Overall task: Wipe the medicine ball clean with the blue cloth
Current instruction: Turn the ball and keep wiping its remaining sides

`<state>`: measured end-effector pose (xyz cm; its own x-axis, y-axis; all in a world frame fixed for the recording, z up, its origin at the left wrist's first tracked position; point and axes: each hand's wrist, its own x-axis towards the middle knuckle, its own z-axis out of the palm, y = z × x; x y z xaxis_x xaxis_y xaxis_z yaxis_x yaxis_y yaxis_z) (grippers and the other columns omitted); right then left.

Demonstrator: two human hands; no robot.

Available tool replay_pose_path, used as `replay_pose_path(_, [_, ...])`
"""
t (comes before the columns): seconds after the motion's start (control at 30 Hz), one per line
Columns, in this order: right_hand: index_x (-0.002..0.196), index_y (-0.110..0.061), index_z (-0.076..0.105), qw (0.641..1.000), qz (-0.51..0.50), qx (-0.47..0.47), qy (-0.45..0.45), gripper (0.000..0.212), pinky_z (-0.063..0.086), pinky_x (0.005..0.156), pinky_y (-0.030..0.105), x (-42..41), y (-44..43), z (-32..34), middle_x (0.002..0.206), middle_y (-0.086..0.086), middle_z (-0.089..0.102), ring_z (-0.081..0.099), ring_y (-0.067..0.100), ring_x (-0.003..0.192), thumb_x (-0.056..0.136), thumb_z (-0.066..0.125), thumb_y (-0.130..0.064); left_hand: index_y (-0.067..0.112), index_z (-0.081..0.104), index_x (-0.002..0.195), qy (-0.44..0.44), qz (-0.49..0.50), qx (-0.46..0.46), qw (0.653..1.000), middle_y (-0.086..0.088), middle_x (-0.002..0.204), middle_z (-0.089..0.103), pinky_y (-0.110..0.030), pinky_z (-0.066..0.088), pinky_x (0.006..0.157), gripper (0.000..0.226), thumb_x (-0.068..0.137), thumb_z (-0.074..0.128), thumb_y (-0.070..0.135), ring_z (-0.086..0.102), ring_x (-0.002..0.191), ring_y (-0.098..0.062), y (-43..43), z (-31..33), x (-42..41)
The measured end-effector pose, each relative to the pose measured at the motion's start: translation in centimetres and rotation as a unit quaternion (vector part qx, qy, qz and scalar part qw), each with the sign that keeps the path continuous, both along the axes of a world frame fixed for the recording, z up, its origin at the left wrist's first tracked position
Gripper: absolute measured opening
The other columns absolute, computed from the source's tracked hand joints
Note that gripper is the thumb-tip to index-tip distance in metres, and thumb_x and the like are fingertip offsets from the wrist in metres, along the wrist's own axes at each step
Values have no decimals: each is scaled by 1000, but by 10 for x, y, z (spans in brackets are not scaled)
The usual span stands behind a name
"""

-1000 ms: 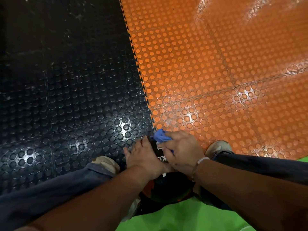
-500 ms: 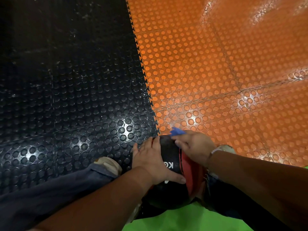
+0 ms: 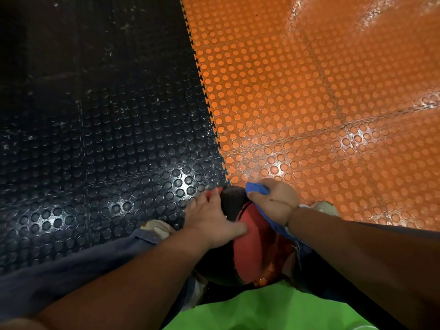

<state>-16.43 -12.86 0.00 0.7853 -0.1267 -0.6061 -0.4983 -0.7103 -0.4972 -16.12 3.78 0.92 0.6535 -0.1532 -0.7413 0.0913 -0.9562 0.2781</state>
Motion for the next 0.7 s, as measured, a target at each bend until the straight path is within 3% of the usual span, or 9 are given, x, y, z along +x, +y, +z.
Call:
replay_pose_path(0.13, [116,-26,66,981,123,23,-148,33,42,95,27,-5,25,8,113,-3,68,59,21,107,88,51,-38,22,23,151,-63,159,-19,985,-4,159,16,-39,0,118,60,95,32,41,12,146,-19,-9,-12,-4])
replay_pose_path(0.23, [117,-26,65,965,186,41,-183,49,19,98,15,-9,22,-1,121,-10,63,46,-2,112,81,44,-52,16,38,145,-119,213,-21,970,-3,152,35,-40,9,118,49,102,21,32,28,140,-19,-1,-23,-3])
replay_pose_path(0.3, [120,-23,63,972,135,110,-156,46,18,96,9,-12,11,-12,123,-9,60,44,-5,112,85,51,-50,14,41,143,-133,201,-15,970,-4,148,41,-41,15,116,48,102,21,29,34,137,-21,1,-24,-3])
replay_pose_path(0.33, [121,-20,62,975,86,163,-126,38,24,98,8,-12,7,-15,122,-9,59,47,0,114,88,57,-39,14,43,141,-138,192,-12,972,-4,147,43,-42,18,114,47,102,22,27,36,135,-23,1,-25,-4])
replay_pose_path(0.4, [116,-21,64,965,-45,252,-59,26,41,99,22,-8,8,-20,116,-5,63,56,14,114,92,57,-23,12,44,140,-141,180,-3,973,-5,145,45,-42,22,113,45,100,25,24,39,133,-25,-1,-24,-5])
replay_pose_path(0.47, [107,-24,66,966,-150,211,-26,19,48,90,33,-3,18,-22,107,4,67,60,26,106,93,54,-25,12,43,141,-144,166,13,976,-4,147,43,-40,20,114,47,99,26,22,38,134,-23,-6,-24,-3])
replay_pose_path(0.53, [116,-27,63,989,-74,89,-86,31,42,85,22,-5,29,-14,111,0,66,59,21,106,89,50,-36,13,43,140,-136,161,28,977,-4,147,43,-39,18,114,47,98,26,23,37,135,-22,-12,-25,1])
replay_pose_path(0.63, [134,-31,48,982,79,72,-158,58,30,95,16,-18,36,0,128,-9,55,48,9,116,79,41,-48,16,49,135,-108,192,26,975,-4,143,48,-40,22,113,45,99,25,25,41,132,-23,-11,-22,12])
replay_pose_path(0.7, [136,-30,44,984,60,70,-153,56,29,95,17,-19,27,-6,130,-6,54,47,7,112,84,43,-47,16,51,133,-100,208,14,973,-7,140,50,-42,27,111,44,99,25,25,42,130,-25,-8,-19,16])
